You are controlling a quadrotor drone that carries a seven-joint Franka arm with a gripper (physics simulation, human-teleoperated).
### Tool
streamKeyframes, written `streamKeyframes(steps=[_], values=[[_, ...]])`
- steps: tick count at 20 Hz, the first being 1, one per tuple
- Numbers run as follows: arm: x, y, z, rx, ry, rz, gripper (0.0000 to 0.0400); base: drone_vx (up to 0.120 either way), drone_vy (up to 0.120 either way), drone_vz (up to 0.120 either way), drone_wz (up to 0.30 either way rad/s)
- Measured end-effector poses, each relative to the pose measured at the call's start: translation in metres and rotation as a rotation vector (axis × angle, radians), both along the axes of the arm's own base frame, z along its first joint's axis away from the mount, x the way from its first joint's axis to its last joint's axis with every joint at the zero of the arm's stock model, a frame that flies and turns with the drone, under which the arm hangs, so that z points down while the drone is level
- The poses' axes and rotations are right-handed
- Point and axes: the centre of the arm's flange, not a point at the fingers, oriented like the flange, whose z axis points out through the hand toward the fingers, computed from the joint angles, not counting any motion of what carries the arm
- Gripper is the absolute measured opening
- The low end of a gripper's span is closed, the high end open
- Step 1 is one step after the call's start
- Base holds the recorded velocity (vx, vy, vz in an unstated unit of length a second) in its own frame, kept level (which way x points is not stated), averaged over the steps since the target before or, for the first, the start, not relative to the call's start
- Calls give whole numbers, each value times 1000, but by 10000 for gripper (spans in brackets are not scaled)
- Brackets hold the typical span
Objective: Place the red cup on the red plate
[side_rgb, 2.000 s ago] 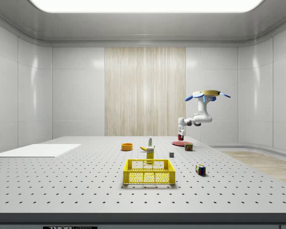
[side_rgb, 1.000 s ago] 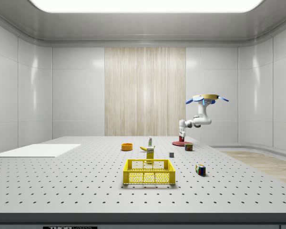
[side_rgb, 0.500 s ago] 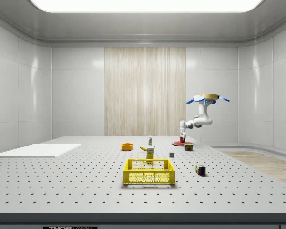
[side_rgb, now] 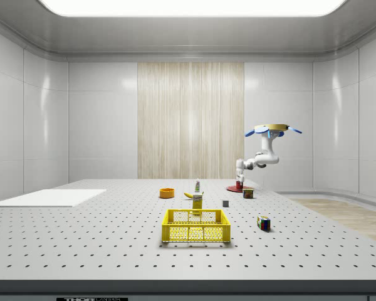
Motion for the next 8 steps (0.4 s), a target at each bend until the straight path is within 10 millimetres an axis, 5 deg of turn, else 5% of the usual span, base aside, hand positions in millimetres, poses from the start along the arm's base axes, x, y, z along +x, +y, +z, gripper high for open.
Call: streamKeyframes(steps=[8], values=[[0, 1, -12, 0, 0, 0, 388, 0, 0, 0, 0]])
